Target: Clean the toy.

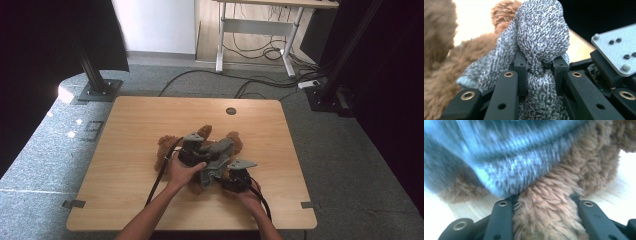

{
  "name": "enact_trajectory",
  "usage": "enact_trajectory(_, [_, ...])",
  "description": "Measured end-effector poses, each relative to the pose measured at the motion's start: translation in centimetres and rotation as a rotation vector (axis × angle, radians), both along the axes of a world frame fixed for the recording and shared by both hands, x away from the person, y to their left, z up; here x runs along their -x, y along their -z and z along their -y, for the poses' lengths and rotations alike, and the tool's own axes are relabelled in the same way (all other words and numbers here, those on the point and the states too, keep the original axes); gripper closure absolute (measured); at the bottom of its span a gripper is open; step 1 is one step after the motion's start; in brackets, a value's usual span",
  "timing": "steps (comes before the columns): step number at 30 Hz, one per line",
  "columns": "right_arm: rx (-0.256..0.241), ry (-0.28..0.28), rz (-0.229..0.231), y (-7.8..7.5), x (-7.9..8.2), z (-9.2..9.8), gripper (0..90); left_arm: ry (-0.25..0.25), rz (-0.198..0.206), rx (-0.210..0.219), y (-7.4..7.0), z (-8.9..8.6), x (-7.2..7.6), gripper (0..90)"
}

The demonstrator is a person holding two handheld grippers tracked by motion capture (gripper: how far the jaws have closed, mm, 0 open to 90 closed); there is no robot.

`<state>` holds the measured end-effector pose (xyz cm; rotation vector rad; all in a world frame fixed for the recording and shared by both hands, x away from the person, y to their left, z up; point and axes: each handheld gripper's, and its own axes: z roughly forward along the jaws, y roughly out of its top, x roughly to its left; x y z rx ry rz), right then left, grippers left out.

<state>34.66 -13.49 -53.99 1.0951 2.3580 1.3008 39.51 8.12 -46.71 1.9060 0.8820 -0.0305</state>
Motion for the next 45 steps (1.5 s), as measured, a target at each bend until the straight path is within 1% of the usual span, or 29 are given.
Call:
enact_trajectory(1, [0.004, -0.003, 0.001, 0.0, 0.1, 0.0, 63.9, -0.019, 0.009, 0.007, 0.0, -0.8, 0.1, 72.2])
enact_trajectory(3, [0.02, -0.009, 0.006, 0.0, 0.3, 0.0, 64.4, -0.08, 0.041, -0.015, -0.2, -2.7, 0.2, 72.3])
enact_trajectory(4, [0.025, -0.012, 0.006, 0.0, 0.3, -0.1, 64.7, -0.111, 0.042, -0.03, -0.3, -3.9, 0.0, 72.3])
enact_trajectory(5, [0.027, -0.017, 0.007, 0.1, 0.4, 0.0, 64.8, -0.134, 0.026, -0.029, -0.2, -5.5, -0.2, 72.3])
enact_trajectory(7, [0.022, -0.021, -0.001, 0.1, 0.4, 0.0, 64.8, -0.156, 0.006, 0.0, -0.1, -7.6, -0.4, 72.6])
enact_trajectory(8, [0.024, -0.022, -0.002, 0.1, 0.5, -0.1, 64.8, -0.165, 0.005, 0.009, -0.2, -8.5, -0.4, 72.6])
enact_trajectory(12, [0.027, -0.016, -0.009, 0.2, 0.6, -0.3, 65.3, -0.217, 0.045, 0.019, -1.1, -11.2, 0.0, 72.8])
enact_trajectory(14, [0.013, -0.011, -0.022, 0.3, 0.6, -0.2, 65.2, -0.243, 0.044, 0.02, -1.3, -12.5, 0.0, 72.8])
enact_trajectory(15, [0.01, -0.011, -0.025, 0.3, 0.6, -0.1, 65.2, -0.26, 0.043, 0.011, -1.3, -13.2, 0.0, 72.8])
enact_trajectory(18, [0.004, -0.01, -0.029, 0.4, 0.6, -0.1, 65.2, -0.283, 0.025, 0.002, -0.7, -14.4, 0.0, 72.8])
enact_trajectory(22, [-0.002, -0.007, -0.036, 0.4, 0.5, -0.1, 65.1, -0.305, 0.017, 0.012, 0.2, -15.5, 0.3, 72.7])
enact_trajectory(26, [-0.005, -0.005, -0.036, 0.4, 0.5, -0.1, 65.0, -0.324, 0.018, 0.004, 0.4, -16.3, 0.4, 72.7])
enact_trajectory(28, [-0.01, -0.002, -0.036, 0.4, 0.5, -0.1, 64.9, -0.332, 0.022, 0.013, 0.2, -16.6, 0.6, 72.7])
enact_trajectory(29, [-0.011, -0.002, -0.033, 0.4, 0.5, -0.1, 64.9, -0.329, 0.025, 0.02, 0.1, -16.5, 0.7, 72.7])
enact_trajectory(30, [-0.008, -0.005, -0.026, 0.4, 0.5, -0.1, 64.8, -0.317, 0.032, 0.037, 0.0, -16.4, 1.0, 72.7])
enact_trajectory(32, [-0.02, 0.002, -0.015, 0.2, 0.5, 0.0, 64.8, -0.286, 0.051, 0.084, -0.6, -15.8, 1.6, 72.7])
enact_trajectory(33, [-0.03, 0.007, -0.009, 0.1, 0.4, 0.1, 64.9, -0.273, 0.056, 0.097, -0.8, -15.4, 1.8, 72.6])
enact_trajectory(34, [-0.035, 0.006, -0.005, 0.1, 0.4, 0.1, 64.9, -0.244, 0.064, 0.118, -1.2, -14.7, 2.1, 72.6])
enact_trajectory(36, [-0.044, 0.011, 0.008, -0.1, 0.3, 0.1, 64.9, -0.201, 0.077, 0.137, -1.7, -13.4, 2.5, 72.4])
enact_trajectory(37, [-0.05, 0.014, 0.014, -0.1, 0.2, 0.1, 64.9, -0.153, 0.092, 0.143, -2.1, -11.9, 2.9, 72.4])
enact_trajectory(38, [-0.062, 0.02, 0.025, -0.3, 0.2, 0.1, 64.8, -0.131, 0.097, 0.141, -2.2, -11.0, 3.0, 72.4])
enact_trajectory(39, [-0.069, 0.024, 0.029, -0.3, 0.2, 0.0, 64.8, -0.093, 0.101, 0.135, -2.3, -9.5, 3.2, 72.3])
enact_trajectory(40, [-0.081, 0.029, 0.04, -0.4, 0.0, 0.1, 64.8, -0.065, 0.095, 0.135, -2.3, -8.3, 3.3, 72.3])
enact_trajectory(41, [-0.095, 0.036, 0.041, -0.5, 0.0, 0.1, 64.8, -0.039, 0.09, 0.13, -2.1, -7.2, 3.3, 72.2])
enact_trajectory(42, [-0.109, 0.041, 0.042, -0.6, -0.2, 0.1, 64.8, -0.022, 0.085, 0.126, -1.9, -6.3, 3.3, 72.1])
enact_trajectory(43, [-0.117, 0.042, 0.044, -0.6, -0.3, 0.1, 64.7, -0.002, 0.08, 0.112, -1.6, -5.2, 3.3, 72.1])
enact_trajectory(44, [-0.123, 0.041, 0.051, -0.6, -0.4, 0.2, 64.7, 0.015, 0.076, 0.086, -1.1, -3.9, 3.1, 72.0])
enact_trajectory(45, [-0.129, 0.042, 0.049, -0.7, -0.5, 0.2, 64.7, 0.025, 0.071, 0.069, -0.7, -3.2, 3.0, 71.9])
